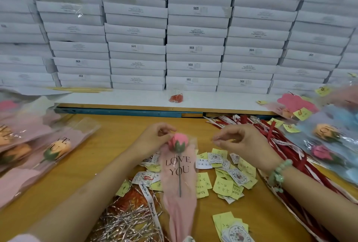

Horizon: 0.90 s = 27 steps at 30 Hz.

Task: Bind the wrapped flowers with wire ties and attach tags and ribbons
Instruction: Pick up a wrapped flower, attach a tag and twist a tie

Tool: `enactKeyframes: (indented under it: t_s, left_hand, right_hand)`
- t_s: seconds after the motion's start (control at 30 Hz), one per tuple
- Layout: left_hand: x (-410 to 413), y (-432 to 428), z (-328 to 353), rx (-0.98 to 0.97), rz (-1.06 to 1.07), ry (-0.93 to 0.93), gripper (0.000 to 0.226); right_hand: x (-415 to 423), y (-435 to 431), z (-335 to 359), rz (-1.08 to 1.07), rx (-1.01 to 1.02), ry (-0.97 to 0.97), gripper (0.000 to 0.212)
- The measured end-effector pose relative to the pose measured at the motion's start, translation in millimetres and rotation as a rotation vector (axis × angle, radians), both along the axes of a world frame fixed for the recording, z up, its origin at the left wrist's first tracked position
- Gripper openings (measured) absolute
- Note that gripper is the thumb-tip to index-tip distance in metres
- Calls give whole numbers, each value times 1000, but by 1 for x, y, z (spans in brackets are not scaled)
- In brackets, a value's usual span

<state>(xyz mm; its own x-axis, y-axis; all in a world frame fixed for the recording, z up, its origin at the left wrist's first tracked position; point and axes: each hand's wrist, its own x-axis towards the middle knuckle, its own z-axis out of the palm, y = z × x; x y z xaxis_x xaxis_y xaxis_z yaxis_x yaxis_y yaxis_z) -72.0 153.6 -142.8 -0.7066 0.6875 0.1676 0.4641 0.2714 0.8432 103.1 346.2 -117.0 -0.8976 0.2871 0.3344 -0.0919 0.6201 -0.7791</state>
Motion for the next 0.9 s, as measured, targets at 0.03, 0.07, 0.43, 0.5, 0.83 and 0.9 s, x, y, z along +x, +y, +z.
enactKeyframes:
  t_s: [0.03,0.07,0.43,0.5,0.83,0.9]
  left_hand:
    - [0,-1,0,15,-1,-13,16]
    - [-1,-2,0,24,-5,-23,17]
    - [-2,-4,-3,62,-13,-65,22]
    - [-1,-4,-3,66,-22,-57,20]
    - [-4,-3,-6,90,-47,-74,13]
    - [-4,-2,-7,93,-48,-86,12]
  right_hand:
    - [-4,-3,2,25,-14,-9,16]
    - [-9,-7,4,39,-38,-18,22]
    - [-64,-33,8,12,-64,-63,23]
    - [-69,-36,4,19,-80,-75,18]
    - [-70,-30,-1,46,-283,-32,15]
    - [-71,-30,-2,41,-273,-27,14]
